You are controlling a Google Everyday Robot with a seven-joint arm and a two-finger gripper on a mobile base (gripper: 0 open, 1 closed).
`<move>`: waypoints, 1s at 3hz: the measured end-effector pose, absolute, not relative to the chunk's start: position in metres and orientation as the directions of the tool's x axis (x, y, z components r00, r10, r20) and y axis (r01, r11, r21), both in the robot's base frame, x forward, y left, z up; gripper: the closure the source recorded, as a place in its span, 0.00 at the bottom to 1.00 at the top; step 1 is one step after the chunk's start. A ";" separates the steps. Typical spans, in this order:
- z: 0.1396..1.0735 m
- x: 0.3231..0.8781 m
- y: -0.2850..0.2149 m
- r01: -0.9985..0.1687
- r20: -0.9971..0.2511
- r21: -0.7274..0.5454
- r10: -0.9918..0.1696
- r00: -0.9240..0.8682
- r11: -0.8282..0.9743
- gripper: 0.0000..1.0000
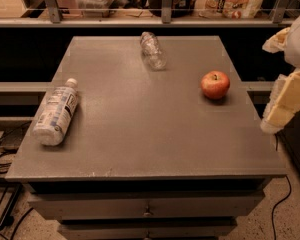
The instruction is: Move apple near blue plastic bottle
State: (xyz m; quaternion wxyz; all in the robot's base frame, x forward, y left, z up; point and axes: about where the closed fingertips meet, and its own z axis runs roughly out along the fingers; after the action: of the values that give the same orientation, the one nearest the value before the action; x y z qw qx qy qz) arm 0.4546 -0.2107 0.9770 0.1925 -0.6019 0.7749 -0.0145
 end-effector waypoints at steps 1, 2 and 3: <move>0.972 0.489 -0.199 -0.920 -0.434 -0.260 -0.886 -0.160 0.294 0.00; 0.970 0.532 -0.186 -0.906 -0.519 -0.288 -0.846 -0.125 0.311 0.00; 0.969 0.536 -0.186 -0.903 -0.524 -0.292 -0.843 -0.125 0.315 0.00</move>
Offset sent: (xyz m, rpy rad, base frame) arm 0.1408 0.0350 -0.0120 0.3127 -0.2023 0.0396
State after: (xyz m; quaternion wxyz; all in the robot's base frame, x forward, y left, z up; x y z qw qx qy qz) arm 0.5364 -0.1861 0.9685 0.3124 -0.5831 0.7484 0.0483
